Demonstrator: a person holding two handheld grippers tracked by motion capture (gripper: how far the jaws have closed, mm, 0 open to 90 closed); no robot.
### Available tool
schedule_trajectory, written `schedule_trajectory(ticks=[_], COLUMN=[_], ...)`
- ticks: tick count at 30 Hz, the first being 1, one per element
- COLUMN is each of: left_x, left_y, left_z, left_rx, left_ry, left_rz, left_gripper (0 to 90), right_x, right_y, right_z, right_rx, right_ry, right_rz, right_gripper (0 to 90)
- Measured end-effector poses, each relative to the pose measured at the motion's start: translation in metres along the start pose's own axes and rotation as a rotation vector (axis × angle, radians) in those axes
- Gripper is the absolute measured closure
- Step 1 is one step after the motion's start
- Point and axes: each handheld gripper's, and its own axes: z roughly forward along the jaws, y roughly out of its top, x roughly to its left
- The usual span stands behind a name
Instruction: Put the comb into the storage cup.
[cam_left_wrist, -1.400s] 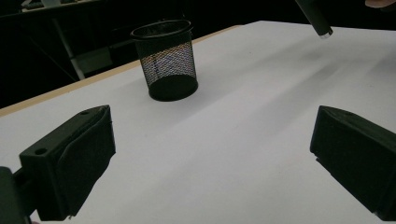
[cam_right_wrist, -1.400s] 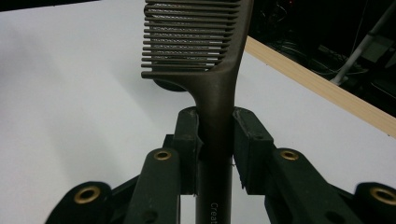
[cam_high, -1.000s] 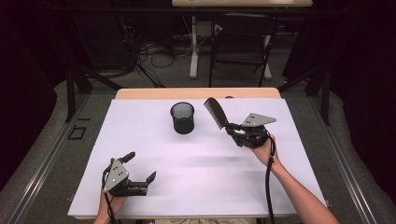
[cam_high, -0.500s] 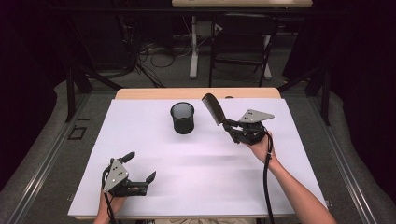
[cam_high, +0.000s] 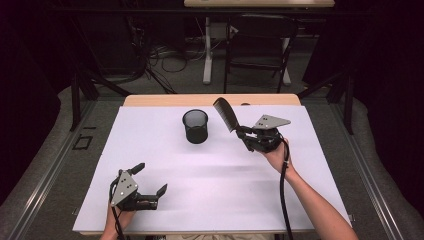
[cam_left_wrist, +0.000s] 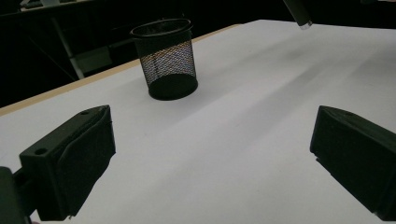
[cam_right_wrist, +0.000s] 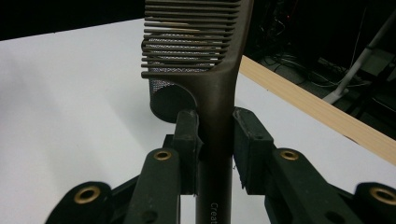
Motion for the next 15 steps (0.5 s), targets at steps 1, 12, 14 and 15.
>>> schedule_trajectory(ticks=[1,12,14,15], left_x=[0.0000,-0.0001,-0.0003,-0.0003], left_y=[0.0000,0.0002,0.0003,0.0001], left_z=[0.0000,0.0002,0.0002,0.0002], left_rx=[0.000,-0.003,-0.003,-0.002], left_ry=[0.000,-0.001,0.000,0.000], left_rz=[0.000,-0.003,-0.001,-0.001], left_gripper=[0.1,0.1,0.1,0.1], right_x=[-0.0002,-0.0011,-0.0018,-0.0020], right_y=[0.0006,0.0041,0.0047,0.0058], right_z=[0.0005,0.0047,0.0052,0.0053], right_rx=[0.000,-0.005,-0.007,-0.005], right_ry=[0.000,-0.003,-0.003,-0.004], right_rz=[0.003,0.006,0.008,0.008], right_gripper=[72.9,72.9,73.0,73.0])
